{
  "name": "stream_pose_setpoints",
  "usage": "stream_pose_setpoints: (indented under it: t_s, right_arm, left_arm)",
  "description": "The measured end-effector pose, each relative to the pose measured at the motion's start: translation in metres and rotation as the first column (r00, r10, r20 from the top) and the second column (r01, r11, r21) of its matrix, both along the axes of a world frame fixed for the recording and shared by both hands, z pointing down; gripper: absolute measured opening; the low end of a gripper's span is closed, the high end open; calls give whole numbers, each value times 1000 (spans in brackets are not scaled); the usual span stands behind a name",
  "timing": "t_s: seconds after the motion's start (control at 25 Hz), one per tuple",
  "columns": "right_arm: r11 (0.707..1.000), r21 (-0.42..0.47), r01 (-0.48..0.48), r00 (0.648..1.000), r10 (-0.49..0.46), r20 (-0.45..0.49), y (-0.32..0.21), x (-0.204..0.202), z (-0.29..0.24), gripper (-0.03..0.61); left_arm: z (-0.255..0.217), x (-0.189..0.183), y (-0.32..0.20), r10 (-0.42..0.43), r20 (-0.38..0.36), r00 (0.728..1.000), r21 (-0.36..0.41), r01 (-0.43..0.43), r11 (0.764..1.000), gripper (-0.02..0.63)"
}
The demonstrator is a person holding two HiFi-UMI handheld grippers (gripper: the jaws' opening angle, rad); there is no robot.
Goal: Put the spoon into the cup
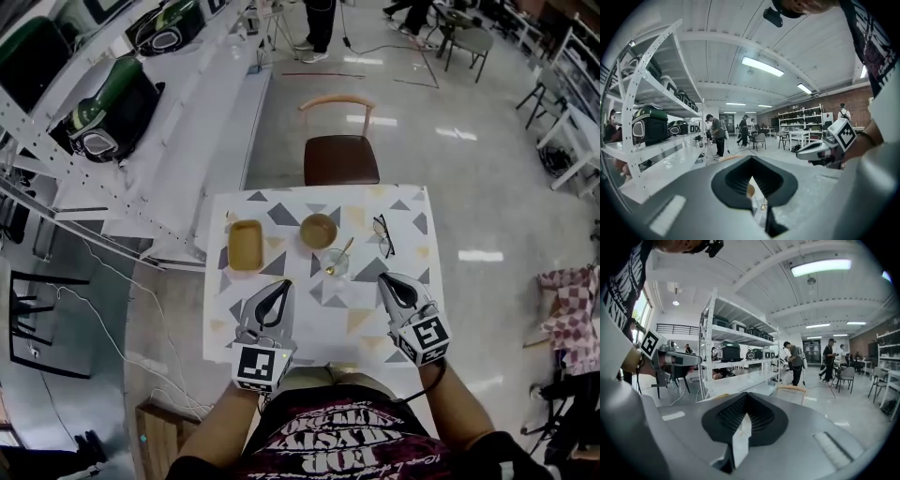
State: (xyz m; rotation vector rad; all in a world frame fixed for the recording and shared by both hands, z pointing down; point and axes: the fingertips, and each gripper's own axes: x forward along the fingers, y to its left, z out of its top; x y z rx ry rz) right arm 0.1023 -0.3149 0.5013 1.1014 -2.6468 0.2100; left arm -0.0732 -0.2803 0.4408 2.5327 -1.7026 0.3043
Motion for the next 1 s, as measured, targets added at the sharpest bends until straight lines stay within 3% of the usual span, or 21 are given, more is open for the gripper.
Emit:
stream_pose_setpoints:
  t_s: [0.24, 0.76, 1.0]
  right_arm:
    - [996, 82, 21, 1000, -21, 2, 24, 8, -52, 28]
    - [977, 213, 12, 996, -30, 78, 62, 37, -123, 26]
    - [981, 192, 6, 997, -20, 70, 66, 46, -125, 26]
  left_arm:
    - [-27, 14, 15, 8, -51, 999, 38, -6, 999, 4]
    - [-56, 41, 47, 13, -58, 998, 82, -8, 997, 6]
    - [-61, 48, 49, 19, -53, 998, 86, -15, 996, 4]
